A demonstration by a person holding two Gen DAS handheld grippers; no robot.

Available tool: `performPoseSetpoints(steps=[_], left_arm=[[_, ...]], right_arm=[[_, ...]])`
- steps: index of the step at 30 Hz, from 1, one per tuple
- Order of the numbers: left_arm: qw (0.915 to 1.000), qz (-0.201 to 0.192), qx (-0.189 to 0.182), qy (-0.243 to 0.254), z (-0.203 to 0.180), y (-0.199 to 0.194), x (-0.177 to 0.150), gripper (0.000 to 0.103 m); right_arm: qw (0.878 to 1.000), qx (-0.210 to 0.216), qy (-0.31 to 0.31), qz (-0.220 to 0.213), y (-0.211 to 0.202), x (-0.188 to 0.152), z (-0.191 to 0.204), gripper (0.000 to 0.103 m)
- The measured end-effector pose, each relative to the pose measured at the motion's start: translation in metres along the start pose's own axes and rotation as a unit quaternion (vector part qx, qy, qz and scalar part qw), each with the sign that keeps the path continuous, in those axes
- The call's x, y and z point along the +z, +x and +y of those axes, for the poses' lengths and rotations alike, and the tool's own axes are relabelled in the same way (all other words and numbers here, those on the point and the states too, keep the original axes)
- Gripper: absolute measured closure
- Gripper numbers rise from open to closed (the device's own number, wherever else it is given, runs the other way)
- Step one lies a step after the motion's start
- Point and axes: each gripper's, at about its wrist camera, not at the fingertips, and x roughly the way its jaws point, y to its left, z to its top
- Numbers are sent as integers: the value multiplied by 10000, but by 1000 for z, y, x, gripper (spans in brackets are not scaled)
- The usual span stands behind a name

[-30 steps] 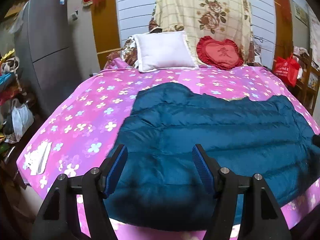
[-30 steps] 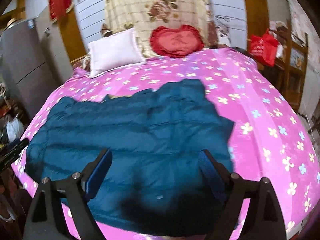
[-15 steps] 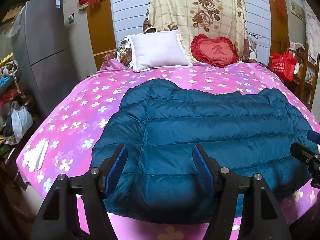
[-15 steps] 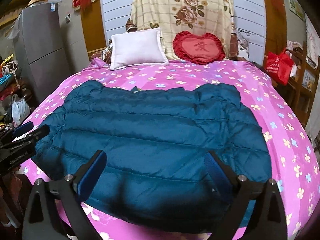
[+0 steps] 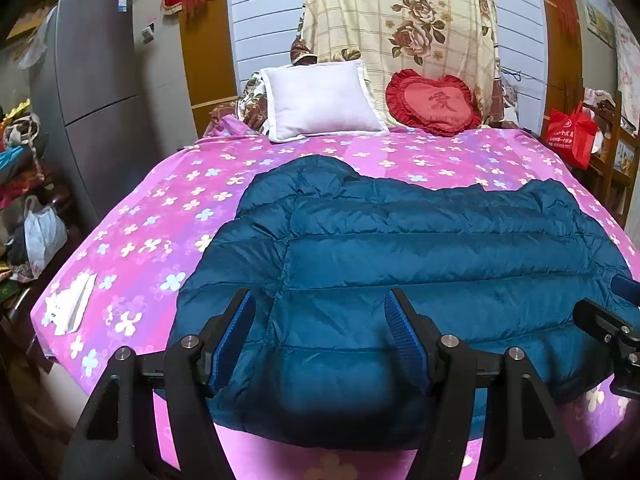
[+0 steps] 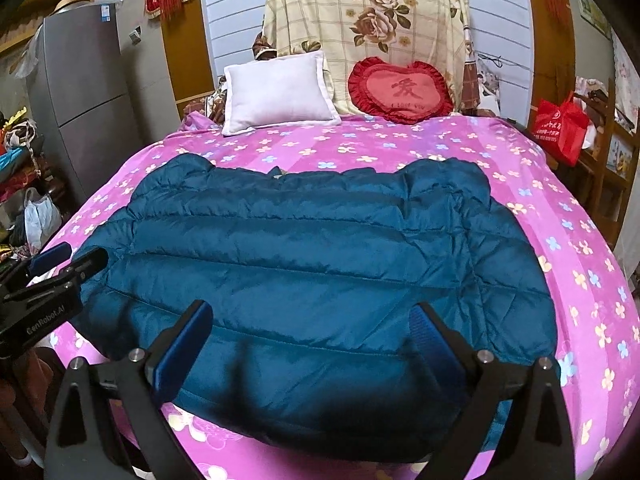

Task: Fold large clothes

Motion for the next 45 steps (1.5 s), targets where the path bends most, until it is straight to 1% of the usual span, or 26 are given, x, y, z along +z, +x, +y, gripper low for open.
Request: performPoseSetpoints(steps=[10, 19, 45], left_arm=[[10000, 51, -4, -21, -3, 5, 0, 53], [9999, 105, -10, 5, -6, 8, -2, 53], [9999, 96, -76, -20, -16, 11, -4, 53]], right_arm=[[10000, -29, 66, -10, 0, -1, -3, 2], [9999, -9, 132, 76, 6, -2, -7, 2], [9997, -43, 181, 145, 11, 1, -10, 1]])
